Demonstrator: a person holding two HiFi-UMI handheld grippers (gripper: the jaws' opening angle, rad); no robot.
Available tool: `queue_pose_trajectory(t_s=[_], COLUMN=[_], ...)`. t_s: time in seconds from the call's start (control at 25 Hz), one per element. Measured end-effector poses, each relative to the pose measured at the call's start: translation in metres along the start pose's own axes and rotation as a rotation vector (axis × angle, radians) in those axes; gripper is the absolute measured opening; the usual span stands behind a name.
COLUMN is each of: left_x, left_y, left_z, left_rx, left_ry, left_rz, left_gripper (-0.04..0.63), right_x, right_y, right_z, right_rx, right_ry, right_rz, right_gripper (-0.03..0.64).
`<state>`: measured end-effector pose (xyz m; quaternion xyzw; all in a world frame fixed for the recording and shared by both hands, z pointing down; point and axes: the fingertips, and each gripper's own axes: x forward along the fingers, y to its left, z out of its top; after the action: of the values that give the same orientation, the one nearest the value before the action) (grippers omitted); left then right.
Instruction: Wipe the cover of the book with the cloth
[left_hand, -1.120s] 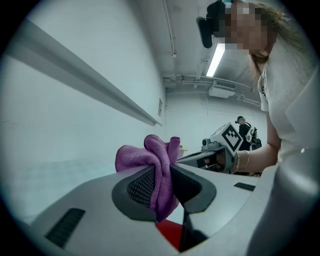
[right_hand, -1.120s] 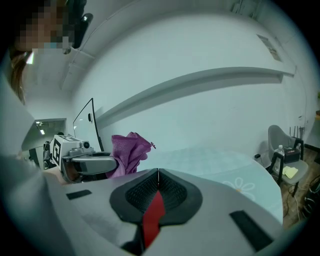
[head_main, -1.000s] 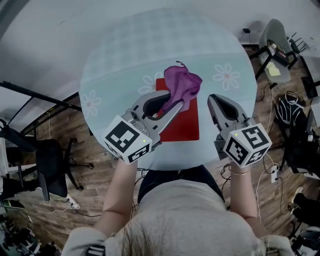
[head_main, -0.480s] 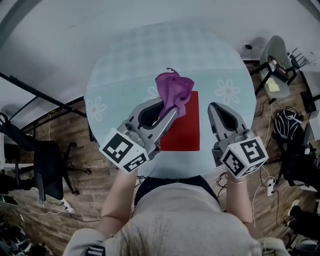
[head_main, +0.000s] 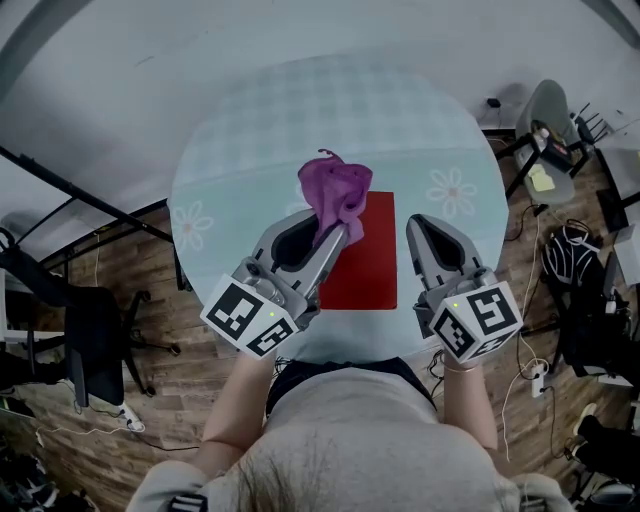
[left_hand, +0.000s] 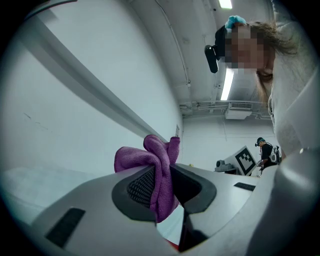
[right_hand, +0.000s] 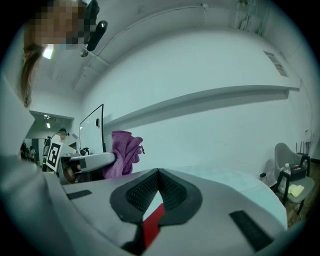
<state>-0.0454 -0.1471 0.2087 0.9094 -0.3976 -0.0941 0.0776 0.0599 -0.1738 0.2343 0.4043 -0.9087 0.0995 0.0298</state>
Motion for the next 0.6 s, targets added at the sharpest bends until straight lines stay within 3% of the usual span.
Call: queue_pose_trajectory(t_s=[0.24,0.6], left_x=[-0.005,-0.010], left_y=[0.002,0.008], left_z=[-0.009,-0.012], left_rx=[-0.036,-0.033], left_ry=[0.021,0.041], left_rz=[0.002,-0.011], left_gripper=[0.100,0.100], right_x=[0.002,0.008], right_y=[0.004,0.013], right_z=[-0.003,-0.010], right_rx=[0.005,0.001], right_ry=[0.007,0.024], right_rz=[0.008,0.014], right_gripper=[0.021,0.021])
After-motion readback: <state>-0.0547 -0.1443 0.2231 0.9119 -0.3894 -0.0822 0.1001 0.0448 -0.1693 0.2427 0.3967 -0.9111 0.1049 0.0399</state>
